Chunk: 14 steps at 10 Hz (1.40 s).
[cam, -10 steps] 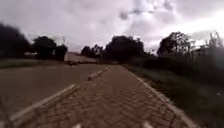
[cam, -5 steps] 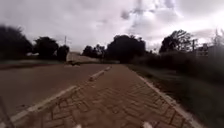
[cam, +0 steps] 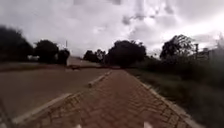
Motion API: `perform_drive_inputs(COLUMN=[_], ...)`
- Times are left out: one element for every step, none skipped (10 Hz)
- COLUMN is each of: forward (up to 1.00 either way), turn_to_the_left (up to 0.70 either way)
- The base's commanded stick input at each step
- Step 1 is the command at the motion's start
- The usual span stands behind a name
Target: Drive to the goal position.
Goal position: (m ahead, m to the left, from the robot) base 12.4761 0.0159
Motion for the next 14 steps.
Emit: perform_drive_inputs(forward=[0.5,0.5,0.5,0.5,0.5,0.5,0.5,0.5,0.5,0.5,0.5,0.5,0.5,0.5], turn_to_the_left=[0.0,0.0,0.0,0.0,-0.13,-0.36,-0.5,-0.5,-0.13,-0.05,0.0,0.0,0.0,0.0])
